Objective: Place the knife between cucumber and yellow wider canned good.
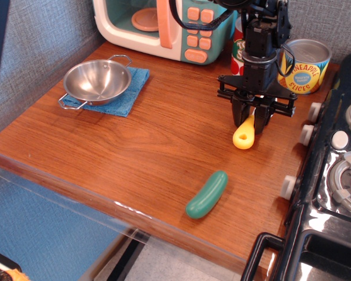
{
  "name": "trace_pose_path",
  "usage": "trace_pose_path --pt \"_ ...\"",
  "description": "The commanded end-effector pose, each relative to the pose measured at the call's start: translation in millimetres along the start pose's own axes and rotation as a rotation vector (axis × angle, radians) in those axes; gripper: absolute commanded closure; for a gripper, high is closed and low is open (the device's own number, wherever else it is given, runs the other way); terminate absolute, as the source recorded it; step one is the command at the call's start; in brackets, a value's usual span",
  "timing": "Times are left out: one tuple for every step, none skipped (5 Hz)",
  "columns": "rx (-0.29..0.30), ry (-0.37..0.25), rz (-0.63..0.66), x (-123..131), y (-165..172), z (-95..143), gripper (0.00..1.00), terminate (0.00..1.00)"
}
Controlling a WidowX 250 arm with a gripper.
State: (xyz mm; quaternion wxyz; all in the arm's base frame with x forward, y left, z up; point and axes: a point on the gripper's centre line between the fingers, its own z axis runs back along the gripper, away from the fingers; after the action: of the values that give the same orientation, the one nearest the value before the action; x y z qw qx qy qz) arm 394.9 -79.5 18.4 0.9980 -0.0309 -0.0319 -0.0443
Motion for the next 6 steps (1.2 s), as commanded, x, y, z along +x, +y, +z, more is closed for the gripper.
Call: trace_pose_path --pt "-0.008 -0.073 0.012 -3 10 31 0.0 0.0" --pt "0.075 -0.142 -0.066 -15 13 58 0.0 0.0" --pt "0.07 -0.23 -0.069 -31 17 106 0.0 0.0" --pt "0.078 -0.242 -0.038 -52 31 131 0.0 0.0" --pt "0.04 -0.212 -0.012 -73 52 129 0.0 0.0" --pt "0.027 -0.125 -0.069 -87 64 120 0.0 0.0"
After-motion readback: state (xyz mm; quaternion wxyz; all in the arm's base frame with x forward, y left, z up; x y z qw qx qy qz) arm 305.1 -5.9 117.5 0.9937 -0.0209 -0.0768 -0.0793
